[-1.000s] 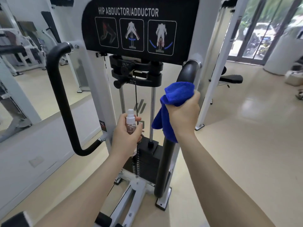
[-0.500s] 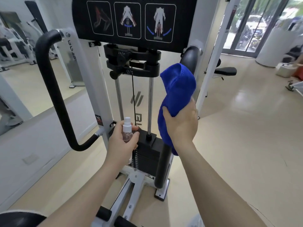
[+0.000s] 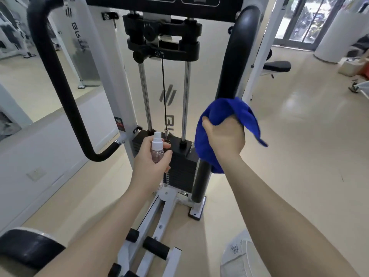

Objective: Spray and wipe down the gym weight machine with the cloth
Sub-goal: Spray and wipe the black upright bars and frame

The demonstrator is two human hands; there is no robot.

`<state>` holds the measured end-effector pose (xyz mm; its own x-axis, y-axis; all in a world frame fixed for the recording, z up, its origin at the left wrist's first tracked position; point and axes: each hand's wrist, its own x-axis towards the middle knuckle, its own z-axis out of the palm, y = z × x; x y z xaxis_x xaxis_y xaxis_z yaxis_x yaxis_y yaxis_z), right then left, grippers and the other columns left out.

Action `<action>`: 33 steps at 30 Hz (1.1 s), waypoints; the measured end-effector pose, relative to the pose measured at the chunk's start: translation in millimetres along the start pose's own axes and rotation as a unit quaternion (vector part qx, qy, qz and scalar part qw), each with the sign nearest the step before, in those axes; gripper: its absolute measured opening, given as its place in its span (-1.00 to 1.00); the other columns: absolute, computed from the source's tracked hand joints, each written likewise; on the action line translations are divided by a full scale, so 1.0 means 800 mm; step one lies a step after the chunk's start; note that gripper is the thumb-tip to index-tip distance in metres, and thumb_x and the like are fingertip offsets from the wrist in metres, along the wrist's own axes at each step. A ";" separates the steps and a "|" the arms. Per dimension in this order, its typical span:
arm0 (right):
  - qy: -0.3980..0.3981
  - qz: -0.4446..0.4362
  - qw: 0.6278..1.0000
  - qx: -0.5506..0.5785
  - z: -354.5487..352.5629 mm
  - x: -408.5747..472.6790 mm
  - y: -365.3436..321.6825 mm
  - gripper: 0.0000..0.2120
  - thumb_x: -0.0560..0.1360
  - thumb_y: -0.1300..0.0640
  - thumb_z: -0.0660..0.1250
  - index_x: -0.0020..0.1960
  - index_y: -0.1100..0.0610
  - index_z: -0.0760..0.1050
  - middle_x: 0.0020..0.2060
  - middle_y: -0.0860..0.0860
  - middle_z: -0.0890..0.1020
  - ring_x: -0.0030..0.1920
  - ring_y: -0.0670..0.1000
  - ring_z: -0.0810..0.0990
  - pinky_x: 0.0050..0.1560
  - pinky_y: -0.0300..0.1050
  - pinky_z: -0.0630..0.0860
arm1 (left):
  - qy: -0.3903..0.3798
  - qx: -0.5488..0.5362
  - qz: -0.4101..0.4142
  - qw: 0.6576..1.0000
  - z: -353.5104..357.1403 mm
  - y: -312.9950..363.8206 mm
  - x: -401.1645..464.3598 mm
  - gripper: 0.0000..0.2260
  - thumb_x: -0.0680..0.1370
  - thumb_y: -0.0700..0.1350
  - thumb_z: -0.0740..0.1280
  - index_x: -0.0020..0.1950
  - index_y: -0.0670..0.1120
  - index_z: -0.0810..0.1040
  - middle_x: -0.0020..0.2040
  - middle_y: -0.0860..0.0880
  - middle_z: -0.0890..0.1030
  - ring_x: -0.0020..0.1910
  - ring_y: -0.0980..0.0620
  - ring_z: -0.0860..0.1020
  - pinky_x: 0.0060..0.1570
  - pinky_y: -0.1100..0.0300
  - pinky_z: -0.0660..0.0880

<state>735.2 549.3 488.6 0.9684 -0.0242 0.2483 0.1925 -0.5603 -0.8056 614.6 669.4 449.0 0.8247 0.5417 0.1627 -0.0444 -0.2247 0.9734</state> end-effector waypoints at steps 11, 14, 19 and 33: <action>-0.047 0.050 0.995 0.077 -0.015 0.010 -0.009 -0.52 0.40 -0.30 0.28 0.07 0.06 0.37 -0.15 -0.07 0.55 -0.17 0.00 0.55 -0.17 -0.13 0.46 | -0.029 -0.028 0.042 0.998 0.008 0.022 0.016 -0.85 0.51 -0.25 0.33 0.04 -0.10 0.47 -0.17 -0.05 0.53 -0.28 0.04 0.51 -0.37 0.39 0.47; -0.175 0.120 0.976 -0.048 -0.011 -0.026 0.042 -0.47 0.37 -0.42 0.18 -0.05 0.05 0.42 -0.19 -0.01 0.58 -0.24 0.00 0.55 -0.23 -0.12 0.49 | -0.034 -0.017 0.022 0.999 0.008 0.010 0.010 -0.84 0.51 -0.26 0.33 0.03 -0.07 0.46 -0.12 -0.11 0.55 -0.28 0.03 0.51 -0.37 0.37 0.47; -0.085 -0.003 0.968 -0.236 -0.036 -0.011 0.025 -0.52 0.40 -0.34 0.26 -0.06 0.09 0.43 -0.21 -0.01 0.50 -0.20 0.05 0.47 -0.24 -0.12 0.36 | -0.037 -0.018 0.016 0.999 0.012 0.010 0.012 -0.82 0.51 -0.27 0.32 -0.02 0.00 0.45 -0.09 -0.15 0.56 -0.29 0.03 0.50 -0.36 0.37 0.47; 0.088 -0.061 0.972 0.210 0.014 0.019 -0.009 -0.25 0.39 -0.08 0.41 0.44 0.02 0.11 -0.04 -0.12 0.56 -0.13 -0.11 0.58 -0.10 -0.19 0.58 | -0.022 -0.012 0.031 0.999 0.009 0.005 0.029 -0.84 0.51 -0.26 0.32 0.04 -0.07 0.46 -0.12 -0.09 0.54 -0.27 0.01 0.51 -0.36 0.40 0.46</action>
<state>750.5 562.5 492.3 0.8987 -0.1412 0.4151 0.3885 -0.1824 -0.9032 637.8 675.6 455.2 0.8437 0.4911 0.2169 -0.1103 -0.2369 0.9652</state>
